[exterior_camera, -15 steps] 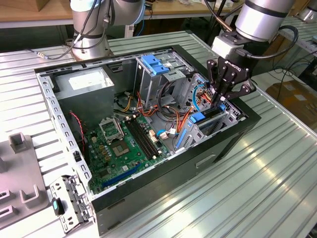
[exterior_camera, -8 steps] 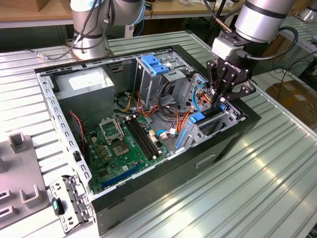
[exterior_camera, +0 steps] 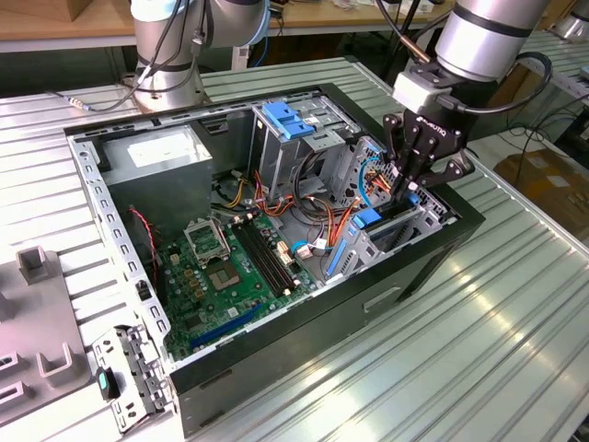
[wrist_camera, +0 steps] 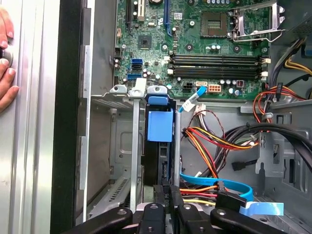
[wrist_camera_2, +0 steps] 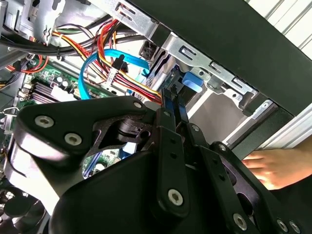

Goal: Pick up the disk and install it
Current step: 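Insert the first disk wire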

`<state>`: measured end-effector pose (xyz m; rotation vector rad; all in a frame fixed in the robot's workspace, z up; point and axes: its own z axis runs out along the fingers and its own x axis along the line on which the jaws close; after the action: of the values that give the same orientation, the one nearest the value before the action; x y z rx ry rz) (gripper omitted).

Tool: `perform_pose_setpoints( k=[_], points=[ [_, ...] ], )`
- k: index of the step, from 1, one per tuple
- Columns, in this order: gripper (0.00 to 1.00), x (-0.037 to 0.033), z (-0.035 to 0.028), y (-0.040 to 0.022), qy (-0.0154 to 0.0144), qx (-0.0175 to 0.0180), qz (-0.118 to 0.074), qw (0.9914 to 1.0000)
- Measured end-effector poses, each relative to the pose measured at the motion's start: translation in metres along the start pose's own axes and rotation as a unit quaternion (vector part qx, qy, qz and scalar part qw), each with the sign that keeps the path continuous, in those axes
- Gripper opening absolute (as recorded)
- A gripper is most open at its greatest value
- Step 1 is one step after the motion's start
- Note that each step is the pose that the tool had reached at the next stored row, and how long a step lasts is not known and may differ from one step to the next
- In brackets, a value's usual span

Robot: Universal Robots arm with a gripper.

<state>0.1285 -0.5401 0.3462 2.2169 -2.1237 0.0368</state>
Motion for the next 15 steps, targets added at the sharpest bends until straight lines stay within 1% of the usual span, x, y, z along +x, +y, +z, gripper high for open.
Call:
perform_pose_setpoints(
  k=[7,15],
  points=[
    [0.16,0.0004,0.0010,0.0000,0.0001,0.0000,0.000,1.00000],
    [0.16,0.0000,0.0058,-0.0002,0.0003,0.0000,0.000,1.00000]
  ],
)
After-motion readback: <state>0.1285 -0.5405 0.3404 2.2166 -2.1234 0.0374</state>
